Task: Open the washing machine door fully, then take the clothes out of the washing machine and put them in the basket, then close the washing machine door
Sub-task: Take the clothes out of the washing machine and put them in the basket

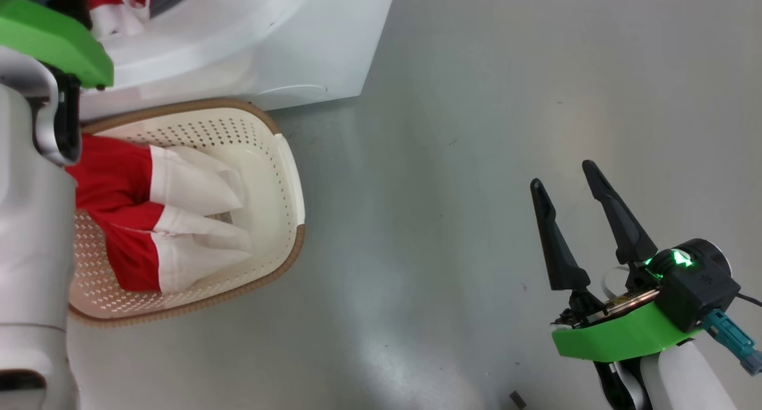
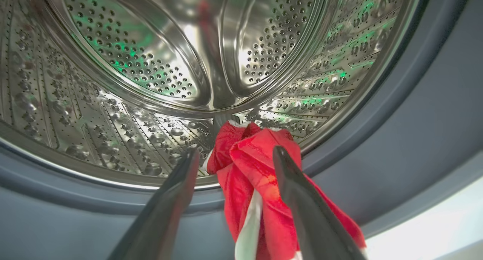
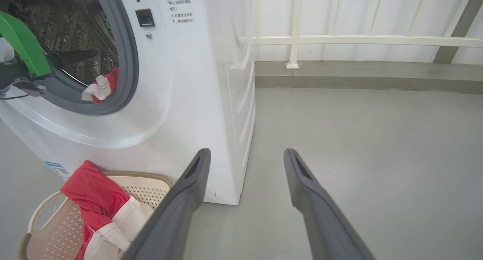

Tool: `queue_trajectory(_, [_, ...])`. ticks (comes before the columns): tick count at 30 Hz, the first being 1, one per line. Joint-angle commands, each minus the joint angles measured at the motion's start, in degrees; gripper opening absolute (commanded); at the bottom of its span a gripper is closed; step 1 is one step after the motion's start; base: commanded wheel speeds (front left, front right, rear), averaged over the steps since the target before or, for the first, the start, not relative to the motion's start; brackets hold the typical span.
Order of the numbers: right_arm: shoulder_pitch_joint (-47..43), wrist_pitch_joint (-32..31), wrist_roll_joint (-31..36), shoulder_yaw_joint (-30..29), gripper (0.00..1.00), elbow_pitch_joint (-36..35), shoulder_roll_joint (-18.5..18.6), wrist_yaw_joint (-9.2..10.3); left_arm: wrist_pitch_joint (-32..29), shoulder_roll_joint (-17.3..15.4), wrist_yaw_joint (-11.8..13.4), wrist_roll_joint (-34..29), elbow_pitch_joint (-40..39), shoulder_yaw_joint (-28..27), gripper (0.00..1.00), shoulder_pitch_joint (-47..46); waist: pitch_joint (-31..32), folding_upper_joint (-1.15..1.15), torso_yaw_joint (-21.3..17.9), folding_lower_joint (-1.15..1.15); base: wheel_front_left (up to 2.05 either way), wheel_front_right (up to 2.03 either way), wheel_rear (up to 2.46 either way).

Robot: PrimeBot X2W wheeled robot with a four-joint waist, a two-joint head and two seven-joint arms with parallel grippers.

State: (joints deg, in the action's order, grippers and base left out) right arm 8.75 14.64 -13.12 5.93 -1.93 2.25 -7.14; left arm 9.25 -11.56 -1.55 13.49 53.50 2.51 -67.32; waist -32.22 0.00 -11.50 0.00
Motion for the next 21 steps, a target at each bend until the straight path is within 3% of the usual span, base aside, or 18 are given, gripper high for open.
queue_trajectory(1, [0.6,0.4,-0.5,1.3,1.00,-1.0,0.6,-0.35,-0.6,-2.3,-0.5,0.5,-0.2,-0.7,1.00,-1.8,-0.2,0.00,-0.4,0.00,0.00,0.00,0.00])
queue_trajectory(13, [0.9,0.4,-0.8,2.3,1.00,-0.4,0.6,-0.35,-9.5,-0.6,-4.5,9.5,8.6,-4.8,1.00,-9.4,-0.2,0.00,-2.3,0.00,0.00,0.00,0.00])
queue_trajectory(21, [0.6,0.4,-0.8,2.9,1.00,-0.2,0.6,-0.35,-14.4,-1.7,-4.3,10.5,13.4,-4.2,1.00,-11.6,-0.2,0.00,-3.7,0.00,0.00,0.00,0.00])
